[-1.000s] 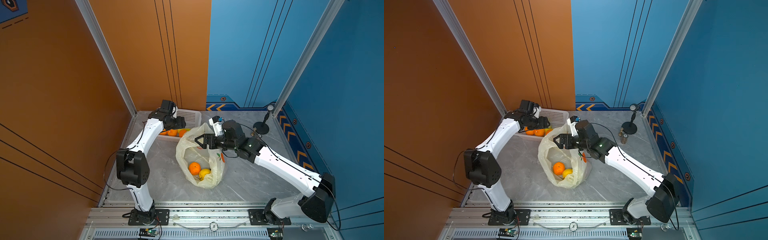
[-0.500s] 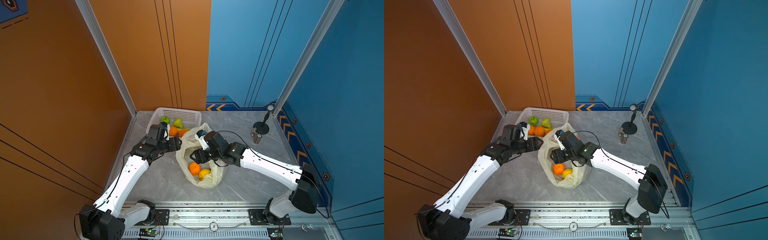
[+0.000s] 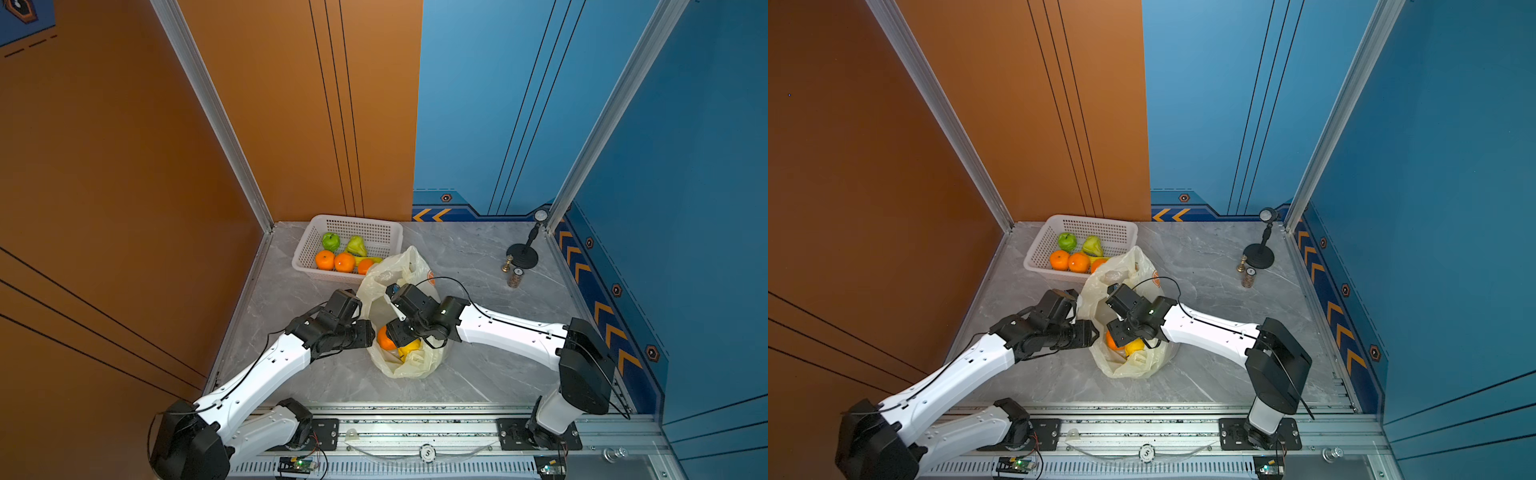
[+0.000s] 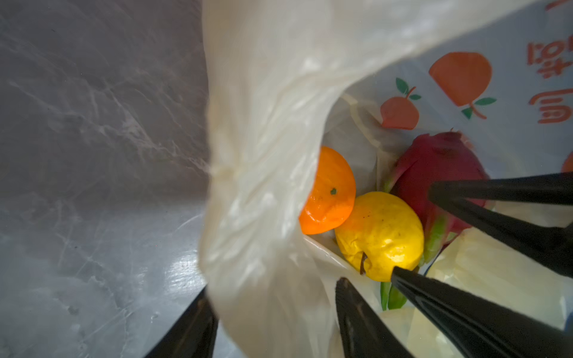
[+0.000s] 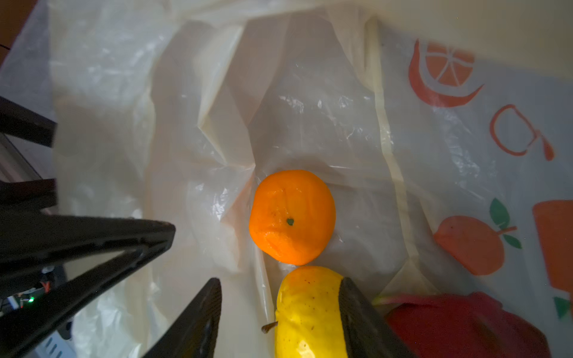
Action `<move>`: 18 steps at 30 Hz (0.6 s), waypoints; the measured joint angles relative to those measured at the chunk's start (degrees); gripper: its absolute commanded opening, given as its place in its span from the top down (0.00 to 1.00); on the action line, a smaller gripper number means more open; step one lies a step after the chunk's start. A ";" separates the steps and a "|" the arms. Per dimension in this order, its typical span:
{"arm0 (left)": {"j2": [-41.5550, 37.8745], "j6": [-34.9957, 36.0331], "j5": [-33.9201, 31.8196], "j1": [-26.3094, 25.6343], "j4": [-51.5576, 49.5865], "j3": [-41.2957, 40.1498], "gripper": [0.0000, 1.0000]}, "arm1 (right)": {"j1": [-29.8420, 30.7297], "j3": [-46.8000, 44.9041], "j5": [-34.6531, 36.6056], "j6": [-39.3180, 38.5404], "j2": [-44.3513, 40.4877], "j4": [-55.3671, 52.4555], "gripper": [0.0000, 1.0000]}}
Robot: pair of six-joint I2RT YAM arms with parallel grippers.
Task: Untie the knot of the plastic bag and take out the fruit
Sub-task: Pick up the fruit from the plastic bag.
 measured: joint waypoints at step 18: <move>6.10 -2.43 -1.53 -2.67 5.51 -7.02 0.58 | 0.85 1.53 2.97 -1.40 8.66 0.68 0.25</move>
